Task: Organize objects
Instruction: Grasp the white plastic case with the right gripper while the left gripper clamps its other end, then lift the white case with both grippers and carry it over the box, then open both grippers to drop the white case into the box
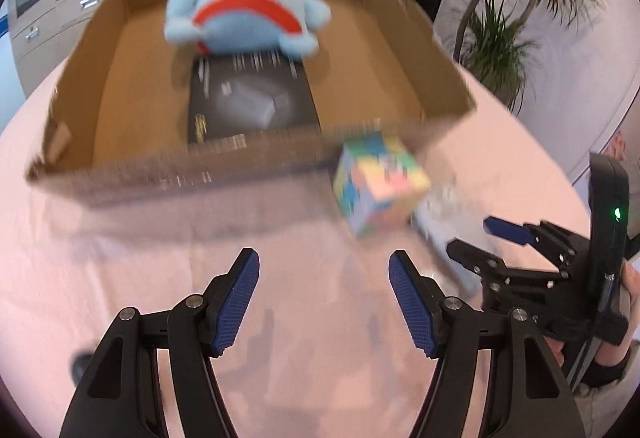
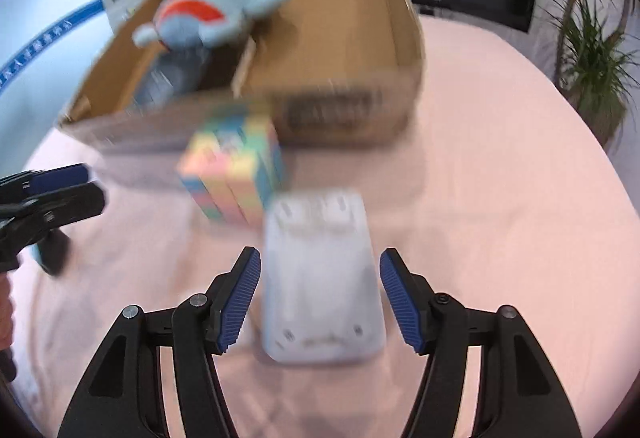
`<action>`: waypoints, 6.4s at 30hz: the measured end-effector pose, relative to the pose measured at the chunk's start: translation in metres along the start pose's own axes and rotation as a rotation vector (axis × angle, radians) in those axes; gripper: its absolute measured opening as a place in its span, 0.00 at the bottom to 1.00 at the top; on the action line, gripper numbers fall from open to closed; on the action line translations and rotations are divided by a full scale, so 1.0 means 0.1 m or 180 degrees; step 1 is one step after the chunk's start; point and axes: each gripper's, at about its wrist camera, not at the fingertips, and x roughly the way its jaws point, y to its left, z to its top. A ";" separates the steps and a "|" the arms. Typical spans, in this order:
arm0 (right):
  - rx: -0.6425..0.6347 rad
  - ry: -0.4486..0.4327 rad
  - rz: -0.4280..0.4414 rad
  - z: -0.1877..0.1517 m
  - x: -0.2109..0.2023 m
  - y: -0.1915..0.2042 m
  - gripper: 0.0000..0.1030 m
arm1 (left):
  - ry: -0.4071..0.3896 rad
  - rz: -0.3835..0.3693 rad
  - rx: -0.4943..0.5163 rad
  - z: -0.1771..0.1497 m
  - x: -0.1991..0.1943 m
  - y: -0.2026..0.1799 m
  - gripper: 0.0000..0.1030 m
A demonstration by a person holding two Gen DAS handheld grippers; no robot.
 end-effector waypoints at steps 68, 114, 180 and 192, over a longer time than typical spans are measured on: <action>-0.1052 -0.0116 0.0822 -1.52 -0.95 0.79 0.51 | 0.0411 -0.0995 0.0216 -1.36 -0.47 -0.20 0.50; -0.0015 -0.0163 0.1163 -1.29 -0.98 0.64 0.35 | -0.0080 -0.0788 0.0294 -1.46 -0.73 -0.16 0.39; -0.0529 -0.0594 0.1699 1.48 0.21 1.85 0.32 | -0.0485 0.0184 -0.0388 0.67 -0.40 1.85 0.39; -0.0802 -0.0415 0.1149 1.42 0.37 2.03 0.35 | -0.0524 0.0468 -0.0285 0.65 -0.23 1.67 0.37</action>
